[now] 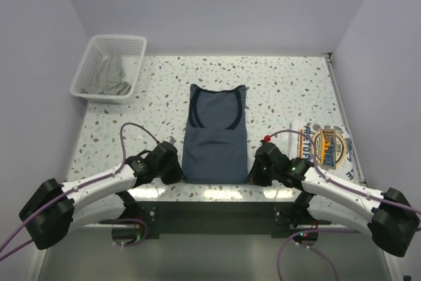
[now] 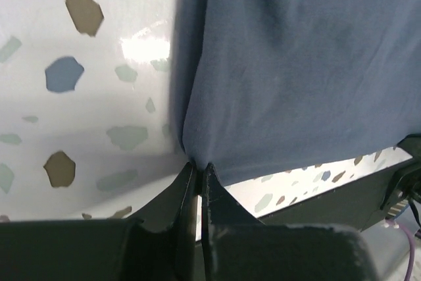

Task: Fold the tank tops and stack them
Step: Fold the tank top

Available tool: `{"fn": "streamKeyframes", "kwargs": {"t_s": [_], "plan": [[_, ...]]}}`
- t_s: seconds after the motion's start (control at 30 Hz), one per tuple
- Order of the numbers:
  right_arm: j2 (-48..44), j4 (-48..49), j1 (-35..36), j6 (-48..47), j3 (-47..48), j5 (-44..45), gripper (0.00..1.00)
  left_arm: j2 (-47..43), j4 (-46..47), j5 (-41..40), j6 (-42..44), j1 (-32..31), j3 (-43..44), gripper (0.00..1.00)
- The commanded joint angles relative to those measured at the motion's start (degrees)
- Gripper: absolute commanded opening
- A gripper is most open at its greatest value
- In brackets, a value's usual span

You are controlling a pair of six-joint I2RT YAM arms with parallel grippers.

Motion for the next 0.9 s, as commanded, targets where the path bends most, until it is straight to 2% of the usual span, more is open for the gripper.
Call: {"fn": "streamKeyframes", "kwargs": {"t_s": [0.0,0.2,0.3,0.37,0.5,0.67,0.77,0.87], "plan": [[-5.43,-10.15,3.32,-3.42,4.95,5.74,0.00,-3.79,-6.40,-1.24,-0.39,-2.00,0.37,0.00],[-8.53,-15.62,18.42,3.16,7.51,14.35,0.00,-9.42,-14.14,-5.02,-7.85,-11.66,1.68,0.00],[-7.39,-18.08,29.30,7.56,9.70,19.63,0.00,-11.70,-19.32,-7.83,-12.25,-17.81,4.23,0.00],[-5.29,-20.01,32.32,9.41,13.12,22.44,0.00,-12.67,-23.09,-9.15,-13.93,-21.33,7.21,0.00],[-3.78,-25.02,33.48,8.45,19.63,28.67,0.00,-13.65,-26.37,-13.45,-13.77,-22.22,13.71,0.00],[-1.51,-28.80,33.21,4.93,28.24,35.01,0.00,-9.96,-26.90,-18.99,-11.40,-21.87,22.59,0.00],[0.96,-31.36,31.73,2.30,32.64,37.65,0.00,-7.41,-25.94,-21.02,-8.41,-19.06,26.90,0.00],[1.23,-29.18,26.29,-2.70,34.23,35.56,0.00,-6.44,-22.17,-19.54,-2.97,-12.13,28.93,0.00]]}}
